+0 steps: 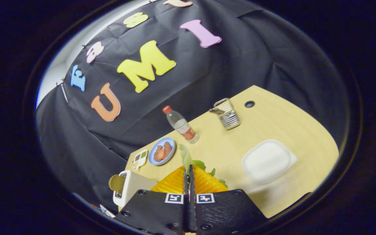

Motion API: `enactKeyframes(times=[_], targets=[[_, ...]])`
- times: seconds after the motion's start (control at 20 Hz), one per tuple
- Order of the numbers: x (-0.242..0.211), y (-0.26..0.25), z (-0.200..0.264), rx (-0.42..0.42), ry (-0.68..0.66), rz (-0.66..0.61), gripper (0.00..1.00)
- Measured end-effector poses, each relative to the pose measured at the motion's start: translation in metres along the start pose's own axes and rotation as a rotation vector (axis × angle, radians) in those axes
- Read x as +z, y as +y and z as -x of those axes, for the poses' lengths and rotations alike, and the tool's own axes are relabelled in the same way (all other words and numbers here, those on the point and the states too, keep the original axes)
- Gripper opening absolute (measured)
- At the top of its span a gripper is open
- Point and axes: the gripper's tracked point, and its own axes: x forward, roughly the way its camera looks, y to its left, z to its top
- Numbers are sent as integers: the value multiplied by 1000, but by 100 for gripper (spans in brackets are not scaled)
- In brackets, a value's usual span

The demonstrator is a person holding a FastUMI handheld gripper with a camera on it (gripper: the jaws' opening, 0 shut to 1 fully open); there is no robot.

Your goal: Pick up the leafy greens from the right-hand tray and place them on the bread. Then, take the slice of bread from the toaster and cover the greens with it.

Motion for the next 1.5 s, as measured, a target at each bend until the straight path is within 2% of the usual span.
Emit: enactKeyframes(times=[0.25,0.45,0.7,1.0,1.15,1.2,1.25,1.5], targets=[[-64,76,-30,62,70,-47,0],[-98,101,-53,85,97,-96,0],[-119,71,-81,21,127,-176,0],[-117,23,-81,-113,117,-54,0],[-114,6,-76,-150,120,-35,2],[-115,1,-74,-166,126,-35,14],[-114,-3,-74,-179,127,-37,20],[-89,-17,-49,-260,84,58,82]])
